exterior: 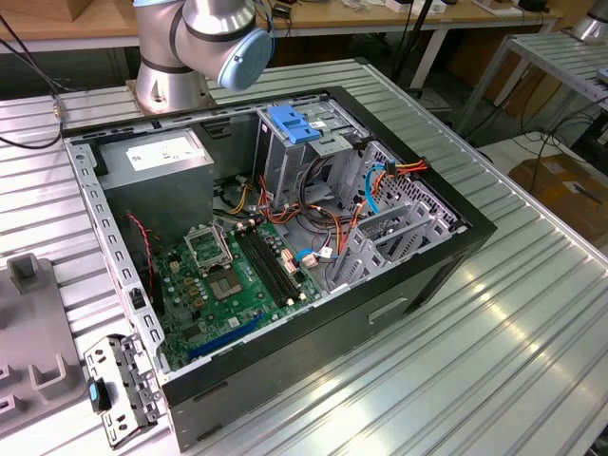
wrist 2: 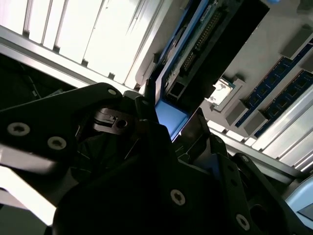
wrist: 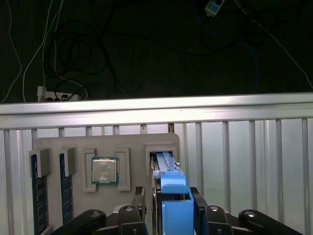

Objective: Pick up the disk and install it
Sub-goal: 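Pick up the disk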

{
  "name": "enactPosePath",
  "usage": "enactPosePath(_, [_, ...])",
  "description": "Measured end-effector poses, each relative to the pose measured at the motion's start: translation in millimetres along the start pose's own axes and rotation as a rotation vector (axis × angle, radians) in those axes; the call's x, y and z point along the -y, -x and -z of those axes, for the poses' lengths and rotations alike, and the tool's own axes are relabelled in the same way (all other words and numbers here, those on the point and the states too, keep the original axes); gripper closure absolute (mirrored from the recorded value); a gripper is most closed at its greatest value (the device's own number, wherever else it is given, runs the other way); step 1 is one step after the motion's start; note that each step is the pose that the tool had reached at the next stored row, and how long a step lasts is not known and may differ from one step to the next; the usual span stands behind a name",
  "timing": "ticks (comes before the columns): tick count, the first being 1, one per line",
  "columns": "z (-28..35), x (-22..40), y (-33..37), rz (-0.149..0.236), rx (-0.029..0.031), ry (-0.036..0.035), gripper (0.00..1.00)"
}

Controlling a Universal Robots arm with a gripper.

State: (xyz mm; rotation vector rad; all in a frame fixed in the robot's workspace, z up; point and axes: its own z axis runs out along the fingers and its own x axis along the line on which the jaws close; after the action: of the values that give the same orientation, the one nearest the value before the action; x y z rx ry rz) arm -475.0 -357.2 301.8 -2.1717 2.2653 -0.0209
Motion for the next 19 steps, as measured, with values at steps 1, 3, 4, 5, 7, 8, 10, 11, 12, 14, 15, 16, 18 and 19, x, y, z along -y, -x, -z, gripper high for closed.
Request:
enactPosePath(1, [-0.5,0.0,0.0,0.0,0.0001,-0.0007,0.52])
enactPosePath(3, [-1.4,-0.1,0.1,0.001,0.0002,-0.0034,0.52])
enactPosePath(4, [-1.6,-0.1,0.2,0.0,0.0003,-0.0045,0.52])
enactPosePath(5, [-1.8,-0.1,0.3,0.0,0.0003,-0.005,0.52])
enactPosePath(7, [-2.4,-0.2,0.5,0.0,0.0004,-0.0055,0.52])
enactPosePath(8, [-2.8,-0.7,0.5,0.0,0.0004,-0.0056,0.52])
enactPosePath(10, [-3.9,-3.6,0.4,0.0,0.0003,-0.0057,0.52])
enactPosePath(11, [-4.5,-4.9,0.4,0.0,0.0003,-0.0057,0.52])
enactPosePath(12, [-5.1,-5.1,0.3,0.0,0.0005,-0.0059,0.52])
enactPosePath(14, [-5.0,-4.2,0.4,0.0,0.0002,-0.0056,0.52])
enactPosePath(15, [-5.1,-3.6,0.5,0.0,0.0002,-0.0057,0.52])
enactPosePath(16, [-5.1,-3.2,0.5,0.0,0.0002,-0.0057,0.52])
enactPosePath(18, [-5.1,-3.1,0.4,0.0,0.0001,-0.0057,0.52])
enactPosePath(19, [-5.1,-3.1,0.4,0.0,0.0002,-0.0057,0.52])
